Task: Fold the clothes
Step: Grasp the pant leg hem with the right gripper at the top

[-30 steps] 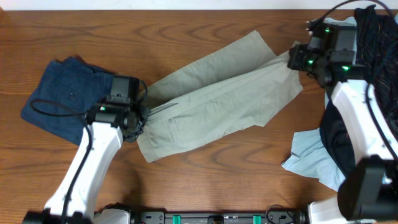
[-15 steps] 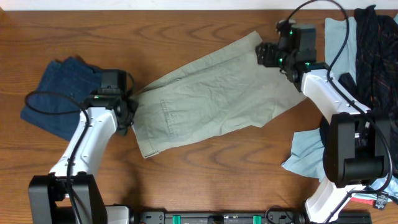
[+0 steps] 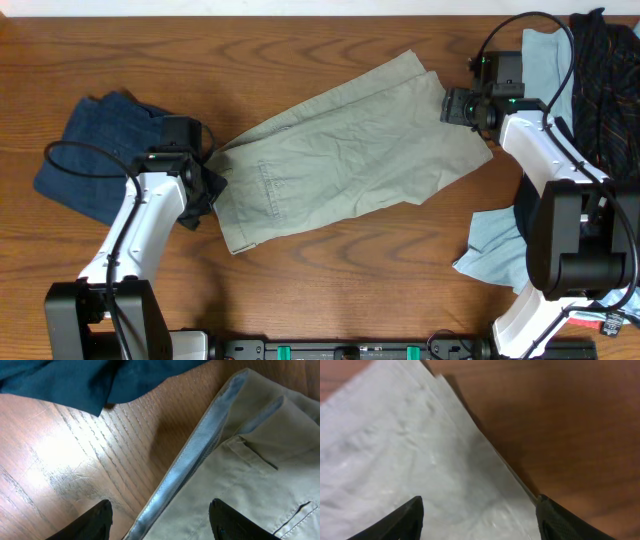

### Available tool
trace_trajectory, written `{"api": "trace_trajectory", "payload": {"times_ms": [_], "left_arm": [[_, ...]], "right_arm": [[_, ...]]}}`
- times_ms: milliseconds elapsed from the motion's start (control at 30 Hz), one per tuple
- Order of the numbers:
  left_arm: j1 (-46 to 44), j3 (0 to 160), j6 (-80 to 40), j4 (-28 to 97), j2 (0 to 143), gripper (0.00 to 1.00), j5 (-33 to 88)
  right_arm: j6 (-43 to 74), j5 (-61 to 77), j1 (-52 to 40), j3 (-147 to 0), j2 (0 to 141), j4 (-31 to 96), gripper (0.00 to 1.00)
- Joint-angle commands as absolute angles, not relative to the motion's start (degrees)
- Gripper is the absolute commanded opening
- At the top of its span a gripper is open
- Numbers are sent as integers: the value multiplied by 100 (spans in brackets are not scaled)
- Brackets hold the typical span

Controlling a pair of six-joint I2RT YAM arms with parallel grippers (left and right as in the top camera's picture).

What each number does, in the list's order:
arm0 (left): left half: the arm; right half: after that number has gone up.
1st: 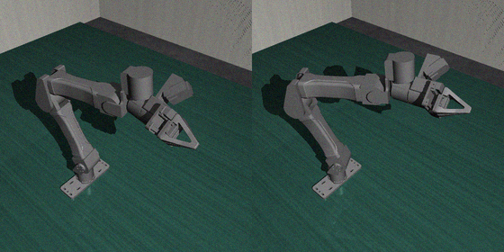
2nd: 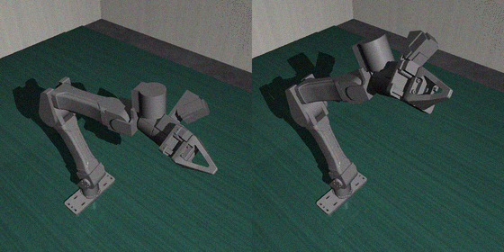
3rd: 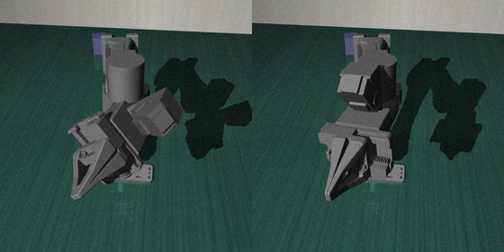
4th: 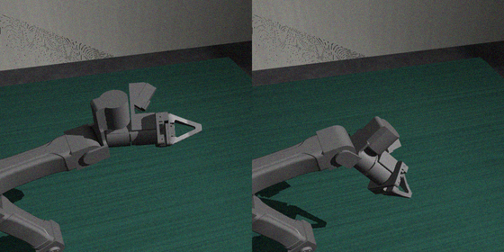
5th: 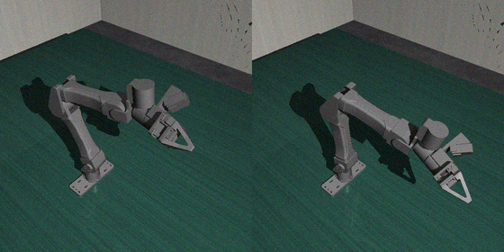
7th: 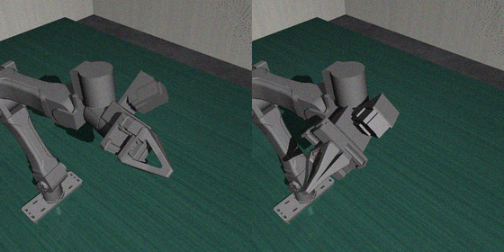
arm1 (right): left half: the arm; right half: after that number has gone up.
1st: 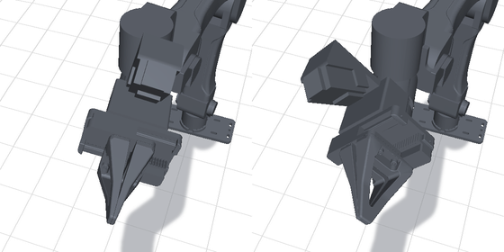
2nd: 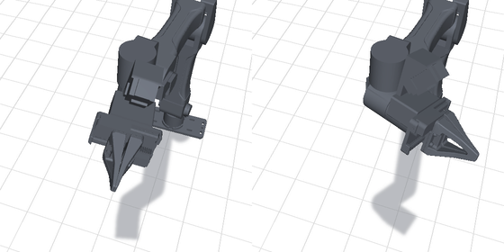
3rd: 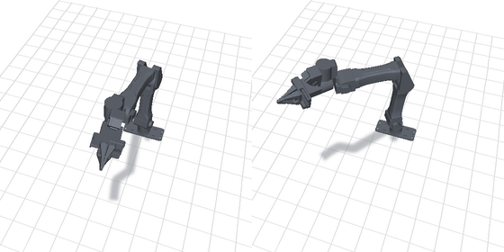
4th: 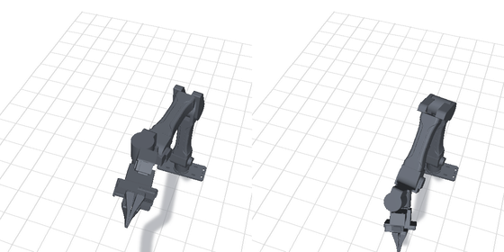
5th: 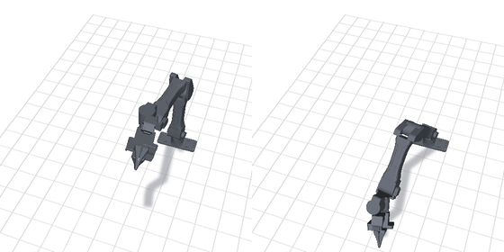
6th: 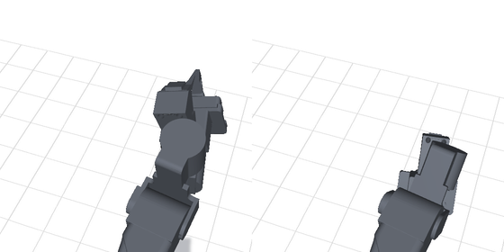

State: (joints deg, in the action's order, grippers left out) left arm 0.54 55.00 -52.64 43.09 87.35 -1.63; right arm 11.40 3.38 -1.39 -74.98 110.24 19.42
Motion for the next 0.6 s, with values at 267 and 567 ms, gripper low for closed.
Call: {"api": "trace_trajectory", "payload": {"times_ms": [267, 567], "left_arm": [[51, 5524, -4797, 4278, 8761, 64, -152], [51, 5524, -4757, 4268, 8761, 64, -152]], "right_arm": [[148, 941, -150, -9461, 11054, 3688, 75], [-611, 991, -158, -9738, 11723, 3055, 88]]}}
